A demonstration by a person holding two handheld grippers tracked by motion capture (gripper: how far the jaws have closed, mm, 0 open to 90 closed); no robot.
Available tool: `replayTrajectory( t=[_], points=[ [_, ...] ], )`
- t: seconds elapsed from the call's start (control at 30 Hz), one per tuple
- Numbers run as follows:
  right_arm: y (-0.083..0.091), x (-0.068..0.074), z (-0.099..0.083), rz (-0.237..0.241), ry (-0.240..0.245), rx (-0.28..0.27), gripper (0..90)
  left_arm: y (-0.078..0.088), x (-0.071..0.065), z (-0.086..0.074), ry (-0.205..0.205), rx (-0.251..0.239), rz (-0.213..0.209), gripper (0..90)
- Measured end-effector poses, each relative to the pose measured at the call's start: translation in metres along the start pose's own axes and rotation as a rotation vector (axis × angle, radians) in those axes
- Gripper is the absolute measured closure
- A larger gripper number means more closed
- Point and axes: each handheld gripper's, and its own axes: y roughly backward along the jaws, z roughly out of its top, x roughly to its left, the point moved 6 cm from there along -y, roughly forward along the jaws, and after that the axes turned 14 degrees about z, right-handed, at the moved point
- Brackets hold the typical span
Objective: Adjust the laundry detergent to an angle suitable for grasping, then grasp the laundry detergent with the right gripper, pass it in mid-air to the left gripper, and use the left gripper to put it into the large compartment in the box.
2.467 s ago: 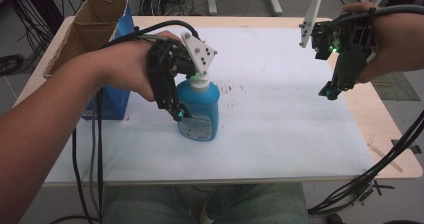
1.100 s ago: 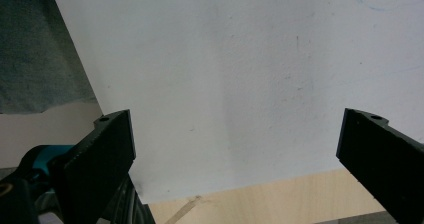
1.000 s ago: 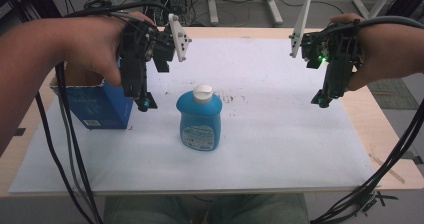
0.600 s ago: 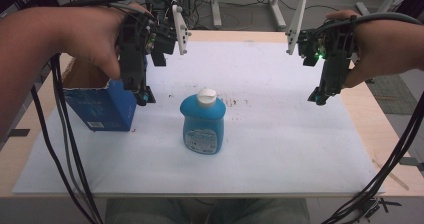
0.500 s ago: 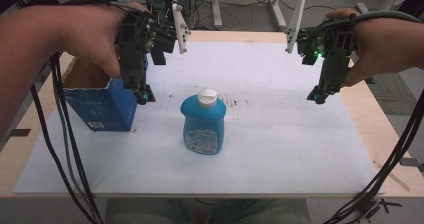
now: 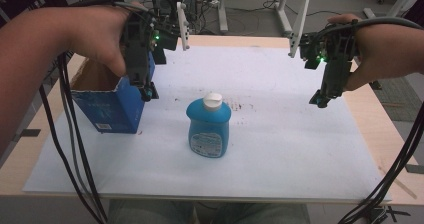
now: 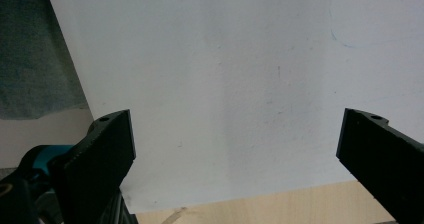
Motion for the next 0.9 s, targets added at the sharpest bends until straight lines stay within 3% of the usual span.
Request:
replayTrajectory(
  t=[0.37, 0.7, 0.9],
  points=[
    [0.0014, -0.0003, -0.0028, 0.002, -0.012, -0.002, 1.3, -0.0022, 0.002, 0.0016, -0.02, 0.022, -0.011, 1.8],
    [0.0041, 0.0021, -0.0037, -0.011, -0.009, -0.002, 1.2, 0.0001, 0.0008, 0.0002, 0.0, 0.025, -0.009, 1.8],
    [0.0008, 0.0075, -0.004, 0.002, -0.017, -0.077, 1.2, -0.0025, 0.002, -0.0028, -0.005, 0.024, -0.008, 1.7]
  ],
)
